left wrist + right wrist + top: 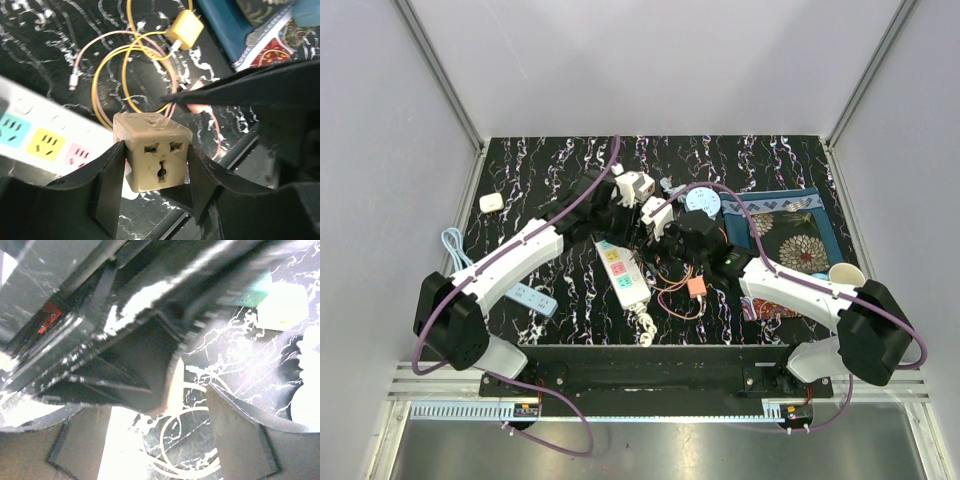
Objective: Insert the plug
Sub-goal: Pick up the plug from the center of the board.
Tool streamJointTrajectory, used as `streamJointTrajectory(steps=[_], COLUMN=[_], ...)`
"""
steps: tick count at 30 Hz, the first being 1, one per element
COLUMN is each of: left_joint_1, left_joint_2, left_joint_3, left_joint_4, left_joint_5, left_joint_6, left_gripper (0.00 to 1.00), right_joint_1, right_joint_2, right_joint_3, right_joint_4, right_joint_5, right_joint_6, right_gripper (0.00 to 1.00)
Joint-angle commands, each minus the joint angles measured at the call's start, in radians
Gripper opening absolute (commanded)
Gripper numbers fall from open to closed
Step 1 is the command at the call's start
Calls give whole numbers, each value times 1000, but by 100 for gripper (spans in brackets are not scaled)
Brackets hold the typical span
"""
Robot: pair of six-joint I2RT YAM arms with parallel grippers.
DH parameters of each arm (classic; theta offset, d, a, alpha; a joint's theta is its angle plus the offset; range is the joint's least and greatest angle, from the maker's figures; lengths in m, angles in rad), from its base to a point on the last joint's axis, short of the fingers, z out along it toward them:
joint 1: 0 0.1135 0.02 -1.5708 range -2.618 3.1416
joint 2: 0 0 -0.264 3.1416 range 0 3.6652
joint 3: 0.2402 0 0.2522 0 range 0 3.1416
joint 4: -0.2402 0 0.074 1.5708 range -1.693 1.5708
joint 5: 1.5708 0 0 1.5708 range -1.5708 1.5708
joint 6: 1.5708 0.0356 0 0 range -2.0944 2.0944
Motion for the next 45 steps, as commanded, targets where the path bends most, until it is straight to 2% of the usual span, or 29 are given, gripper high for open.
streamJointTrajectory(steps=[1,3,5,8,15,22,28,34,39,41,45], left_joint_1=[63,86,96,114,159,159,159,160,163,165,165], left_joint_2=[-84,-118,-144,-181,-301,-377,-417,-440,-422,-417,-419], left_joint_3=[-87,-125,-148,-209,-381,-482,-522,-550,-532,-518,-500], left_joint_4=[97,152,184,267,541,743,855,970,1074,1106,1162], left_joint_5=[-10,-3,3,1,-22,-34,33,147,335,401,461], left_joint_6=[-10,-16,-27,-59,-175,-358,-367,-288,-232,-228,-241], left_gripper=[0,0,0,0,0,0,0,0,0,0,0], right_joint_1=[4,4,4,0,-83,-88,-135,-244,-381,-393,-396], right_joint_2=[-25,-31,-32,-49,-104,-71,-71,-81,-68,-62,-60], right_joint_3=[29,29,30,23,-74,-137,-191,-241,-252,-219,-157], right_joint_4=[173,170,167,167,242,423,523,675,814,828,787], right_joint_5=[23,20,15,29,17,-19,-16,-278,-623,-757,-887], right_joint_6=[105,145,181,284,646,765,884,893,913,906,863], right_gripper=[85,94,100,100,100,100,100,100,100,100,100])
